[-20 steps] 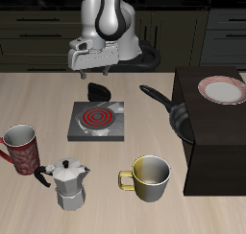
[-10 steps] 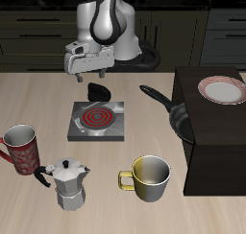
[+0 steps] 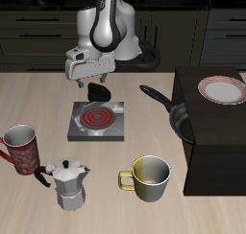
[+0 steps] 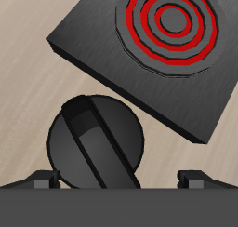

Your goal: Place the frying pan on the top layer of the shelf and turn off the stove

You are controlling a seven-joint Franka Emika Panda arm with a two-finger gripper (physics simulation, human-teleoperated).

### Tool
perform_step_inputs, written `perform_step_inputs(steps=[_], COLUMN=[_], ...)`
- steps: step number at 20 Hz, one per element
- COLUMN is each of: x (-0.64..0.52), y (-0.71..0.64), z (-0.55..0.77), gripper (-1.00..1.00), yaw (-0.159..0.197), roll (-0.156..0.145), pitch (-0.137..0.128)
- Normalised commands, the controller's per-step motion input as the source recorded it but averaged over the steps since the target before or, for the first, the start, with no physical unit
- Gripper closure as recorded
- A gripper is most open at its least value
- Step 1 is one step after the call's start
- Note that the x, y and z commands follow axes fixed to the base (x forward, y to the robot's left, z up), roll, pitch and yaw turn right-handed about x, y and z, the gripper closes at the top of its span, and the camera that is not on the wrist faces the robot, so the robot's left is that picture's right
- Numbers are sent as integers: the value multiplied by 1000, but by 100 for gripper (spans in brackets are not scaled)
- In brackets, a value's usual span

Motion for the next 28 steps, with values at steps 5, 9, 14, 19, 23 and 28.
perform_step_inputs(steps=[5, 9, 14, 19, 23, 28], x=[-57, -163, -236, -129, -32, 74], y=[153, 53, 140, 13, -152, -134], z=[-224, -239, -279, -235, -33, 24], gripper=[-100, -100, -100, 100, 100, 100], yaw=[8, -29, 4, 26, -10, 1], roll=[12, -2, 27, 7, -9, -32], pitch=[15, 32, 38, 40, 11, 0])
